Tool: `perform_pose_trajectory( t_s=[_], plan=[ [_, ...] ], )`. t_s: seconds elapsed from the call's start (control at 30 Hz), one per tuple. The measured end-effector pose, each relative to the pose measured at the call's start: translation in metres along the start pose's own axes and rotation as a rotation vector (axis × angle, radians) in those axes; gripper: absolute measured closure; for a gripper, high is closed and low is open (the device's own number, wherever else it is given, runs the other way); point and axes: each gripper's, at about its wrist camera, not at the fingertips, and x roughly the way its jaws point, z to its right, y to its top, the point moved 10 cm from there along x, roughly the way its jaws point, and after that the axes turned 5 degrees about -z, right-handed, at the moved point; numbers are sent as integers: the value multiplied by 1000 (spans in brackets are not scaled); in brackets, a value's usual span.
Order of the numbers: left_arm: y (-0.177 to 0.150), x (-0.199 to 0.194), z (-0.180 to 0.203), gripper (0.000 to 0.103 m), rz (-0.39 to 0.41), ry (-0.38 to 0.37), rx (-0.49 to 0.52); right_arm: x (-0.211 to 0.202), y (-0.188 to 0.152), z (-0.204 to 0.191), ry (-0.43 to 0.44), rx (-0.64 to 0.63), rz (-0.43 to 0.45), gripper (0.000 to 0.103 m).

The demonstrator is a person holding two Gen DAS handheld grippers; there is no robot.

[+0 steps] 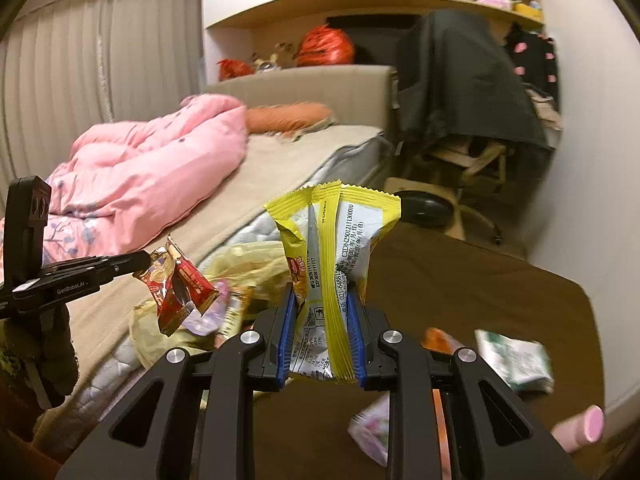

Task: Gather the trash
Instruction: 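Carry the gold wrapper and yellow snack bar over the trash bag, then open both tools over the bag and move them back to the table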

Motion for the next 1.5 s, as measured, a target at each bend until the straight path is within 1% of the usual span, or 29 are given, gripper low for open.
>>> perform_pose_trajectory(
  t_s=[0.07, 0.2, 0.37, 0.47, 0.6, 0.73, 0.83, 0.9, 0.97, 1.07, 1.13, 1.23, 1.3, 1.37, 1.47, 1.5],
  plan=[
    [-3, -1, -16, 99, -5, 11, -25, 16, 5, -15, 34, -9, -20, 80],
    [-13, 6, -44, 99, -37, 25, -71, 48, 10, -37, 56, -29, -61, 80],
    [-25, 17, -61, 99, -70, 28, -92, 89, -4, -46, 92, -12, -147, 80],
    [-30, 23, -63, 99, -90, 24, -90, 100, -11, -44, 98, 13, -167, 80],
    [-30, 28, -66, 99, -96, 10, -98, 106, -12, -39, 105, 55, -174, 80],
    [-30, 36, -64, 99, -111, -4, -90, 109, -10, -42, 112, 50, -173, 80],
    [-35, 52, -61, 99, -155, -12, -77, 118, -14, -47, 143, 46, -198, 80],
    [-41, 65, -56, 99, -196, -19, -60, 131, -23, -50, 165, 44, -240, 80],
    [-46, 81, -51, 99, -234, -13, -28, 145, -31, -51, 162, 37, -278, 80],
    [-51, 102, -51, 99, -280, 22, 7, 167, -41, -47, 140, 36, -331, 80],
    [-51, 113, -52, 99, -298, 38, 18, 175, -44, -43, 130, 41, -347, 80],
    [-49, 121, -52, 99, -303, 57, 35, 182, -44, -39, 116, 27, -353, 79],
    [-49, 124, -53, 99, -304, 56, 34, 186, -46, -38, 106, 0, -361, 79],
    [-49, 124, -52, 99, -298, 33, 22, 188, -49, -38, 95, -14, -368, 79],
    [-45, 118, -53, 99, -284, 8, 2, 184, -50, -40, 103, -23, -355, 78],
    [-43, 116, -54, 99, -280, 2, -7, 182, -50, -42, 104, -31, -351, 75]
  ],
)
